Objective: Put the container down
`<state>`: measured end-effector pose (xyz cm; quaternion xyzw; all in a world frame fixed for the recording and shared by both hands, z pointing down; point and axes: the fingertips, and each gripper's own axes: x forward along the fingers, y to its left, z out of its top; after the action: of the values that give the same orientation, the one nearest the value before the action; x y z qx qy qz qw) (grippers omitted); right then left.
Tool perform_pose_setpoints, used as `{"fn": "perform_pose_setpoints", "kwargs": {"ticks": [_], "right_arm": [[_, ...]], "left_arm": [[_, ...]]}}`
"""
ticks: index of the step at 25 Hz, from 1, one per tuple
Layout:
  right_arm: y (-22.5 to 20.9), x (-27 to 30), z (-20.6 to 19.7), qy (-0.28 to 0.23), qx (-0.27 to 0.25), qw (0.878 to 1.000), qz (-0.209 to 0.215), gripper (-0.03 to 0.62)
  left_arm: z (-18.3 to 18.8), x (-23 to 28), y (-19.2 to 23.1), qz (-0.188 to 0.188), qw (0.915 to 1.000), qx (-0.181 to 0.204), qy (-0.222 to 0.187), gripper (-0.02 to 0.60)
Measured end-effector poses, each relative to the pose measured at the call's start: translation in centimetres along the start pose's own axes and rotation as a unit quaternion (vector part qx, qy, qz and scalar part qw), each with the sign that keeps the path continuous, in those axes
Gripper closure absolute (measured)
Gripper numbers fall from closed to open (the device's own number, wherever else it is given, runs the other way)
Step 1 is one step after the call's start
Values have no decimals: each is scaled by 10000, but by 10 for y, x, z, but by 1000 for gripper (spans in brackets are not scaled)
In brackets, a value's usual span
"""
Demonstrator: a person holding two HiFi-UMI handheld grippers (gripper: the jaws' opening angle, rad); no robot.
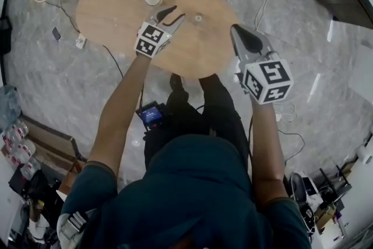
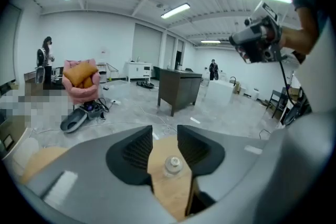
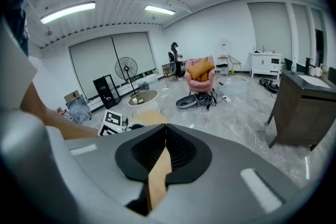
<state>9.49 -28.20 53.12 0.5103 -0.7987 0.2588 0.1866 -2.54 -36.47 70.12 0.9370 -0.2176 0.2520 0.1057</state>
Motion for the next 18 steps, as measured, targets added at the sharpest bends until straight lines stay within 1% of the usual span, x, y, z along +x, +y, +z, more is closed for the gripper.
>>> {"fn": "perform_pose_setpoints", "kwargs": {"ticks": [2,6,7,12,18], "right_arm": [[11,-12,18,-178,-45,9998,25,583],[42,-38,52,-511,-197,9985,80,583],[48,-45,60,-608,-211,9979,85,583],[91,-79,103,-1026,-363,9940,97,584],[127,-125,154,-1532,-580,9864,119,585]], "left_arm": [[29,-32,7,101,9997,-69,-221,464],[86,-100,13,247,9973,-143,-672,570],[100,-117,12,278,9966,-146,-763,583],[158,-208,9,398,9924,-201,-1143,583],[228,-304,-2,600,9826,-132,-1753,583]]}}
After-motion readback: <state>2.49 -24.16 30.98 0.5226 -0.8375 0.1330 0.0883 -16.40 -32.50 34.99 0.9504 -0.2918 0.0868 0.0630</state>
